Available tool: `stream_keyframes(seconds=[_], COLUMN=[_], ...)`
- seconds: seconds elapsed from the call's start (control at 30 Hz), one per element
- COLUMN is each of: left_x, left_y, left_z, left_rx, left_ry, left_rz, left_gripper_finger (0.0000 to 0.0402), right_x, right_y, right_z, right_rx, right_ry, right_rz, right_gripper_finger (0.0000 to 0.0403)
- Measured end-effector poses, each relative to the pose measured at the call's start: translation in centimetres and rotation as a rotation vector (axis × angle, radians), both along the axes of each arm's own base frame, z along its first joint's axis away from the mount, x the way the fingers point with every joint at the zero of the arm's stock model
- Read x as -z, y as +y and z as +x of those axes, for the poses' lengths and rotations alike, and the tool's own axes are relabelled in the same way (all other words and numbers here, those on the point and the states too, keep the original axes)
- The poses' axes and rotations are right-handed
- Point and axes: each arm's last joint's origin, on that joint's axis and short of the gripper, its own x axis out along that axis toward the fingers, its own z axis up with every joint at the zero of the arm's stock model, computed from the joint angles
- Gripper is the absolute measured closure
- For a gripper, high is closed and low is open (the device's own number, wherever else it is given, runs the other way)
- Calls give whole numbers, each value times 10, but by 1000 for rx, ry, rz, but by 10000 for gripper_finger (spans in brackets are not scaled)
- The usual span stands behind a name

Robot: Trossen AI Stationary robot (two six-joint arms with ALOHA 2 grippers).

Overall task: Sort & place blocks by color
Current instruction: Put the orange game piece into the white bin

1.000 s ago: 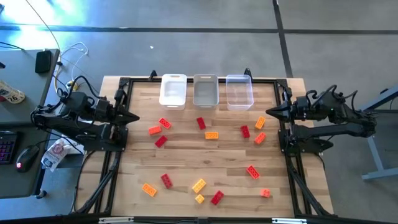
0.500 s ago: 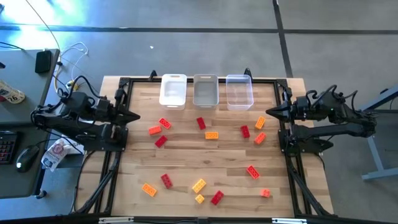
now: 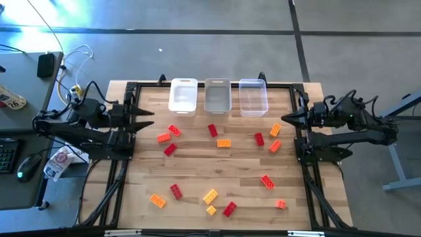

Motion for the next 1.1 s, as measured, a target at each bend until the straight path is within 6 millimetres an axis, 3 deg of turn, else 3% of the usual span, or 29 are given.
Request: stream_keyframes(seconds=[0.3,0.67,0.9,1.1], left_x=[9,38,44,62], left_y=[6,20,37,44], left_z=[20,45,51,55], left_rx=[-240,-394,-384,-350], left_ry=[101,413,641,815], left_rz=[7,0,-183,-383], left_gripper_finger=[174,170,170,170], right_x=[0,0,0,0], right_y=[0,0,0,0], right_z=[0,0,0,0], right_rx=[0,0,0,0], right_ry=[0,0,1,1], right_rz=[0,0,0,0], right_gripper_finger=[402,402,402,402])
